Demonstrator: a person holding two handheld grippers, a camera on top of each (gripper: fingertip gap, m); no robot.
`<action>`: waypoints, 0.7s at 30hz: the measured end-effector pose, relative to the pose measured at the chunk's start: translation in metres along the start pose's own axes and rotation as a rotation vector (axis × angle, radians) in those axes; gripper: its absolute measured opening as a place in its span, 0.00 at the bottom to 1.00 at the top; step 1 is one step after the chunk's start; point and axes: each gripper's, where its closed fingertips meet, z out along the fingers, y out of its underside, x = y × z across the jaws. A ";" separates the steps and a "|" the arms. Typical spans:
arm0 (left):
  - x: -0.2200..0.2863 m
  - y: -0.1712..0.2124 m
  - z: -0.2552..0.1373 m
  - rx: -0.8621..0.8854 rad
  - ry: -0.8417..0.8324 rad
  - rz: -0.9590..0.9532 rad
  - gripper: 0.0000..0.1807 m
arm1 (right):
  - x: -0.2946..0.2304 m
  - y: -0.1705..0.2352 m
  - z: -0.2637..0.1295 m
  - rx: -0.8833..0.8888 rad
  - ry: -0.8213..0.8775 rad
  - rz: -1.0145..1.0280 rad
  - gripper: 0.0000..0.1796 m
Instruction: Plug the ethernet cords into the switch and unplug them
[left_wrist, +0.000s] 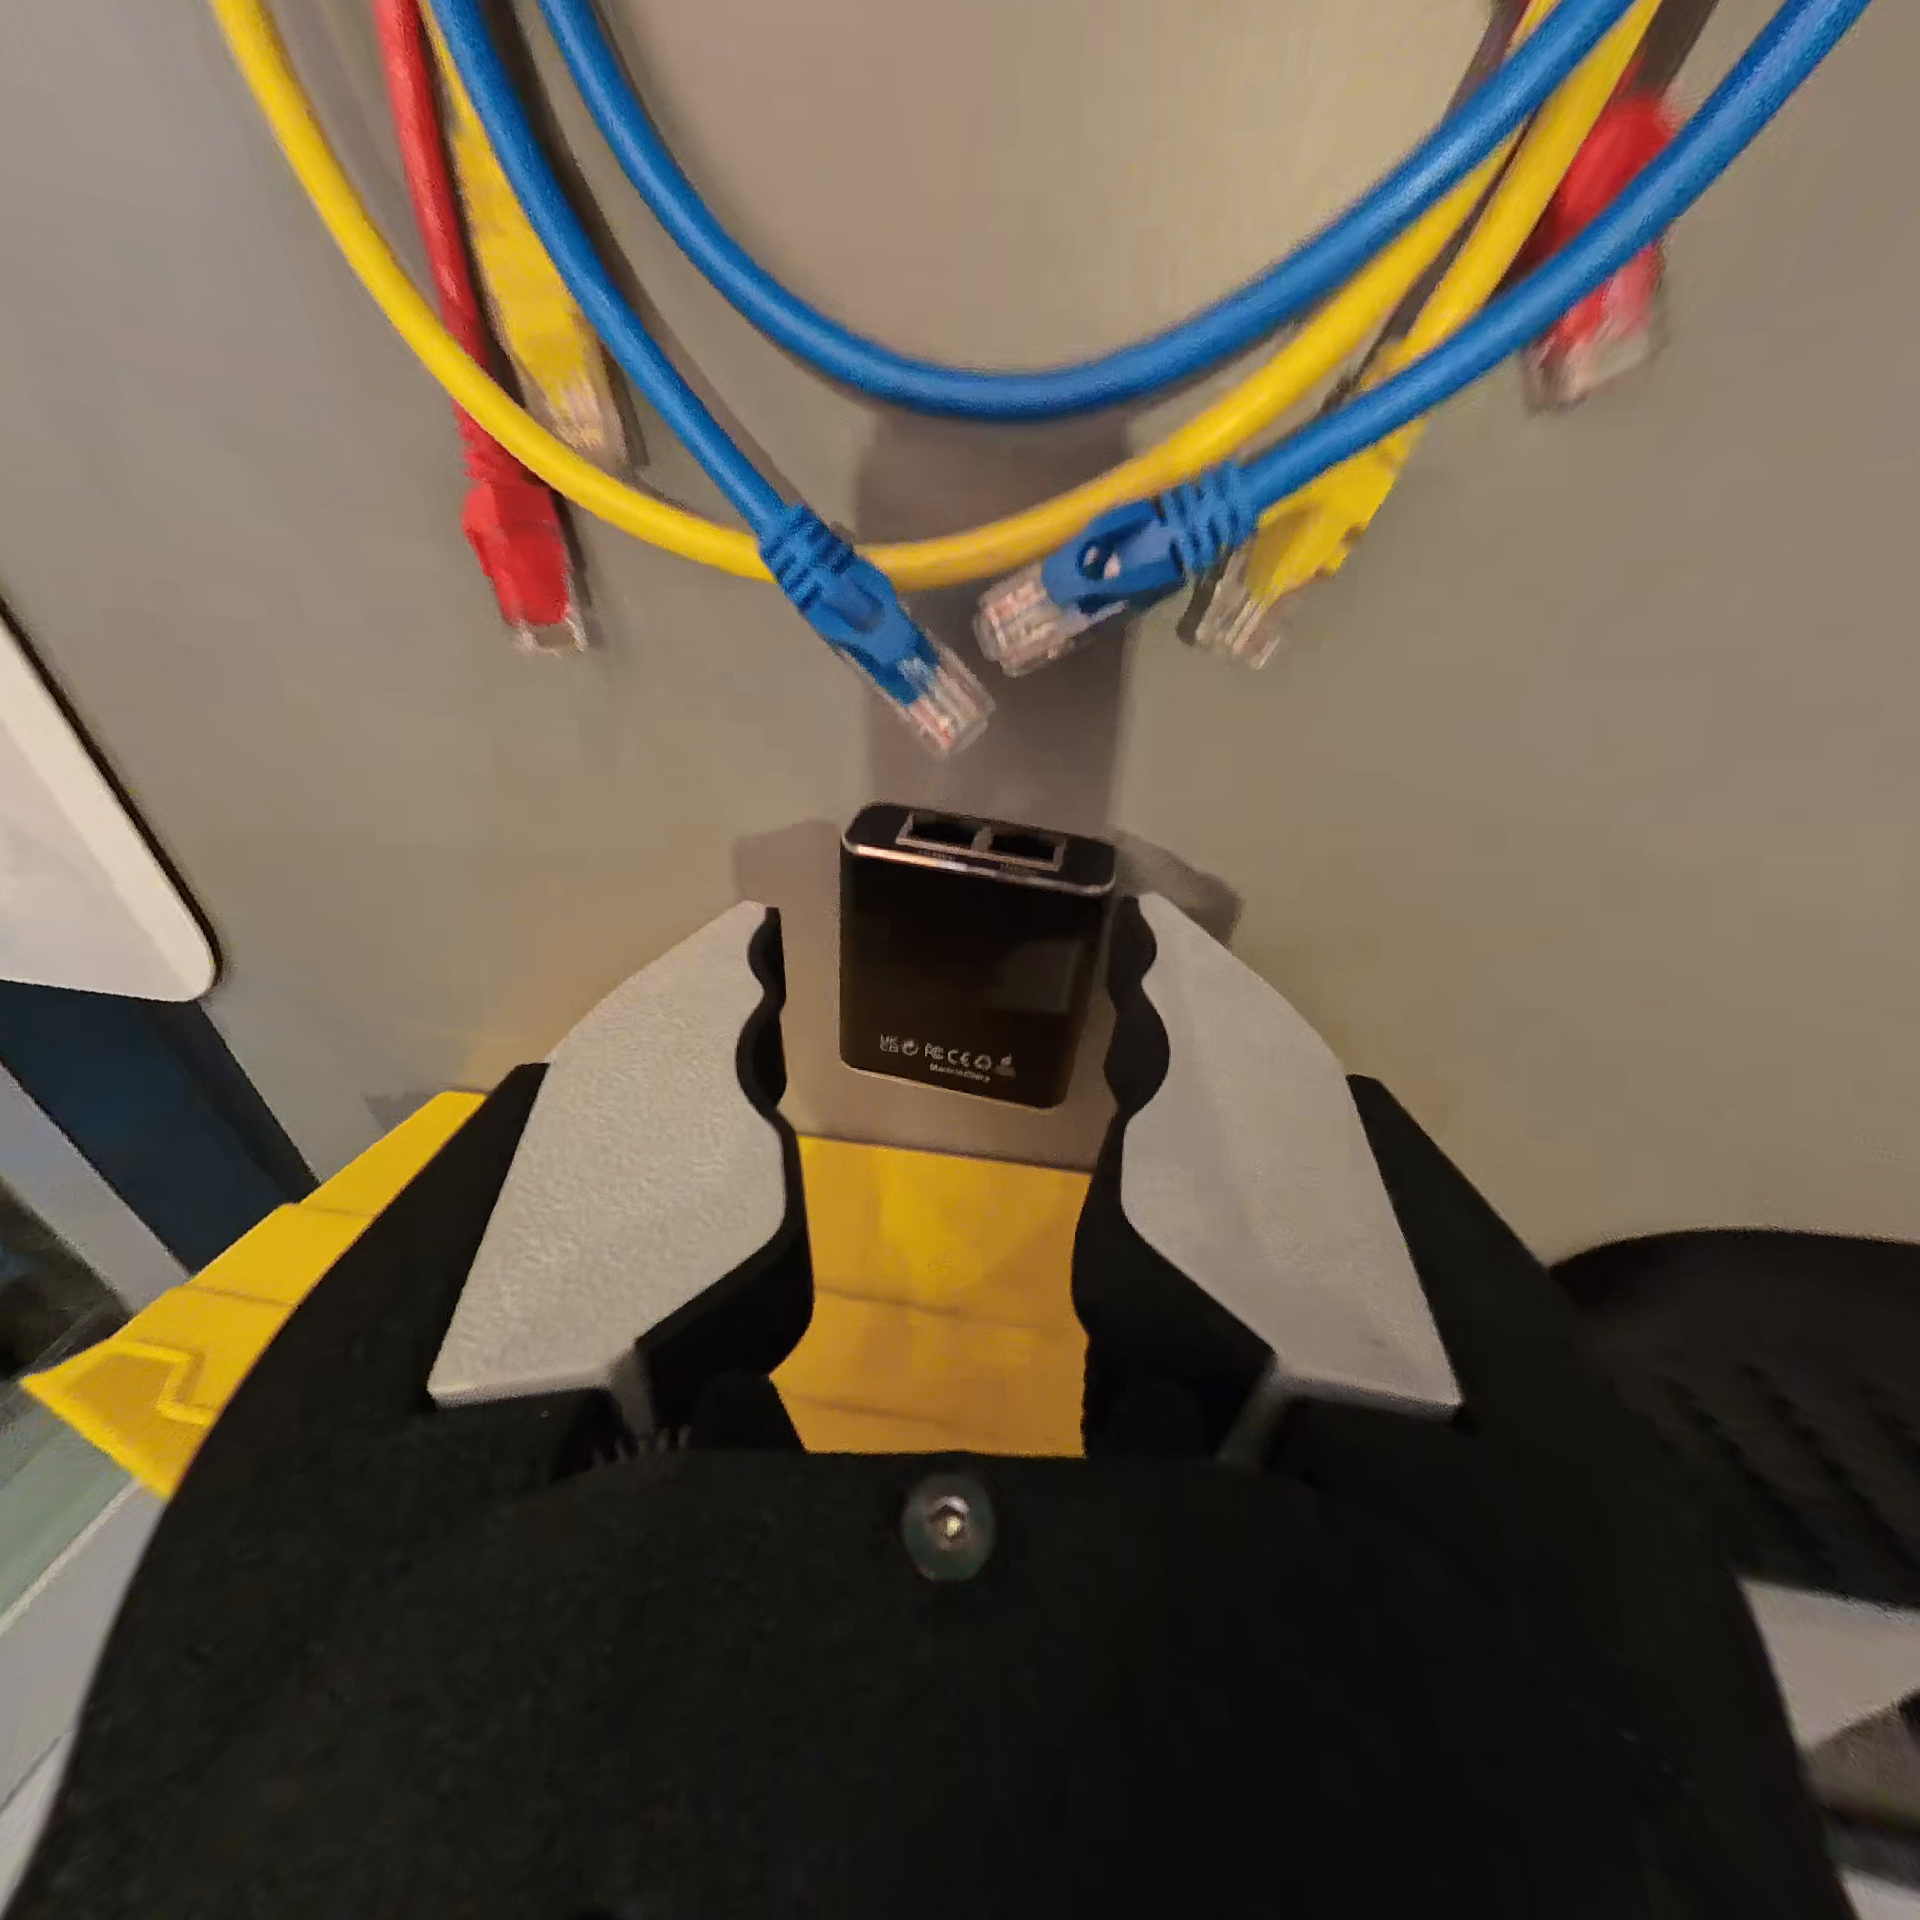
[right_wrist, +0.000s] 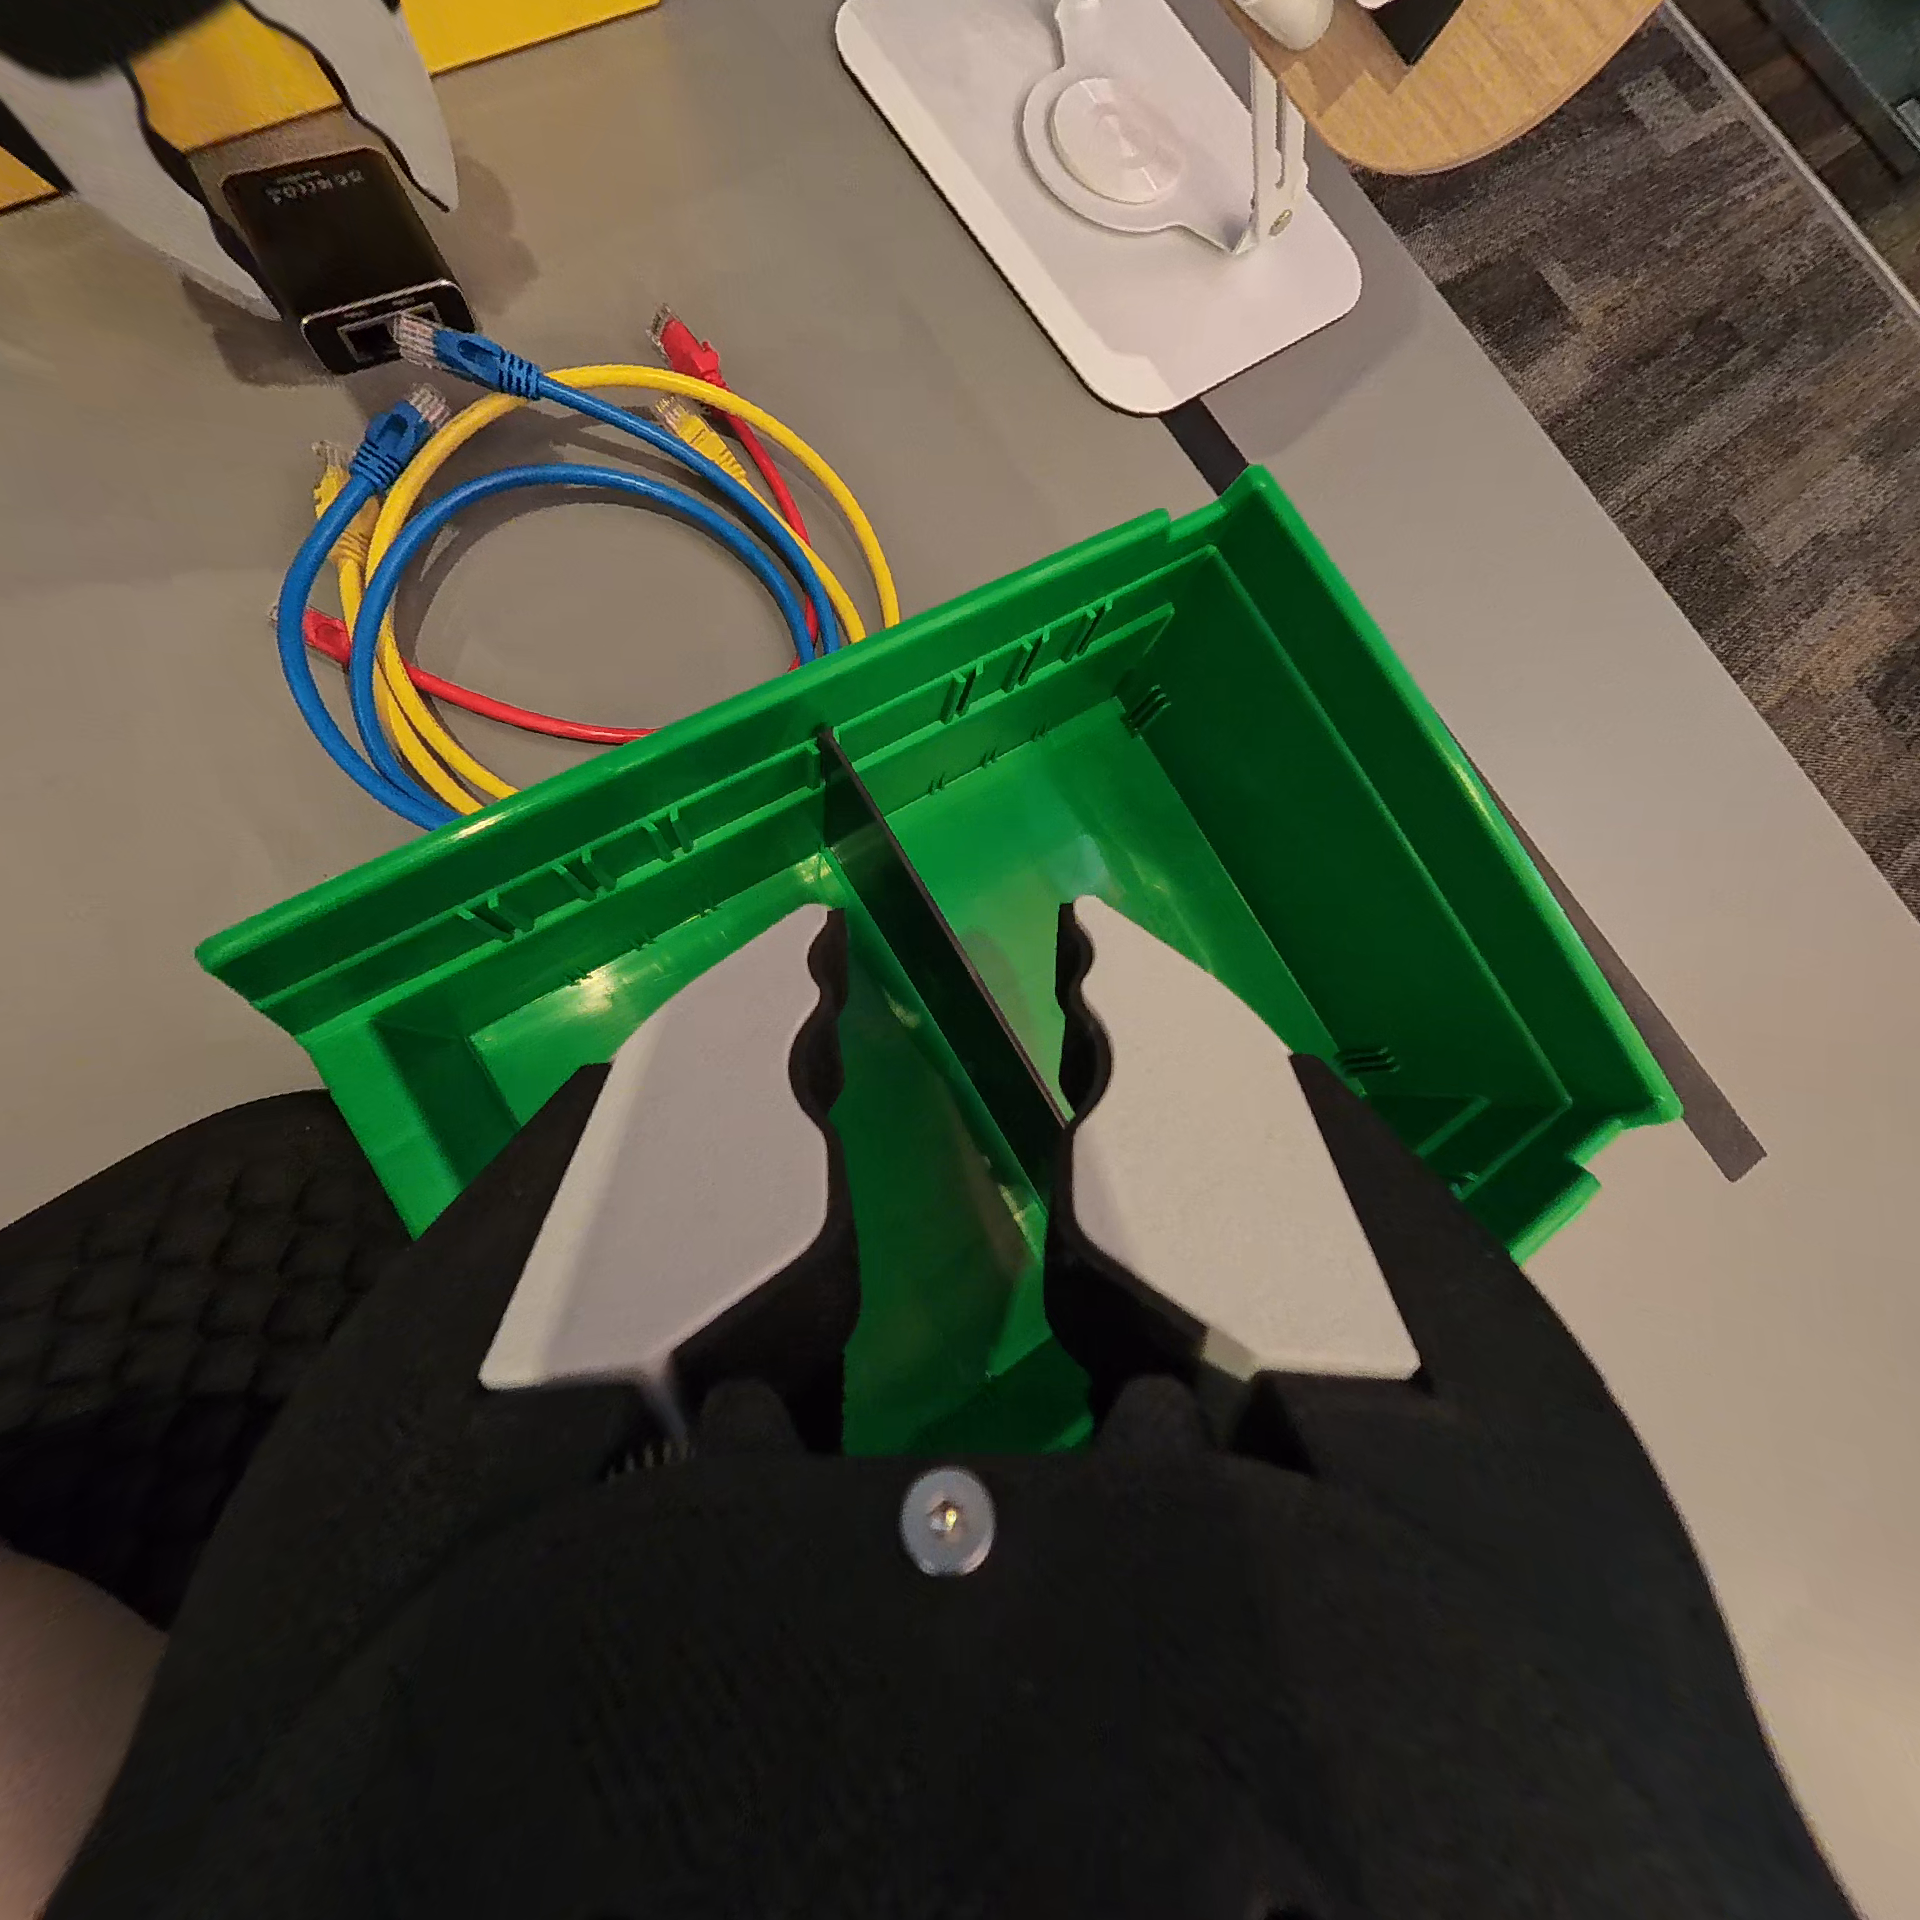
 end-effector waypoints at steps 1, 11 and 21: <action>0.000 -0.006 -0.004 0.043 -0.006 -0.025 0.31 | 0.000 0.001 0.000 -0.002 -0.001 0.000 0.23; -0.004 -0.033 -0.008 0.210 -0.159 -0.236 0.19 | -0.002 0.002 0.002 -0.016 -0.006 -0.003 0.23; -0.011 -0.041 0.006 0.178 -0.191 -0.383 0.11 | -0.003 0.002 0.003 -0.028 -0.005 -0.008 0.23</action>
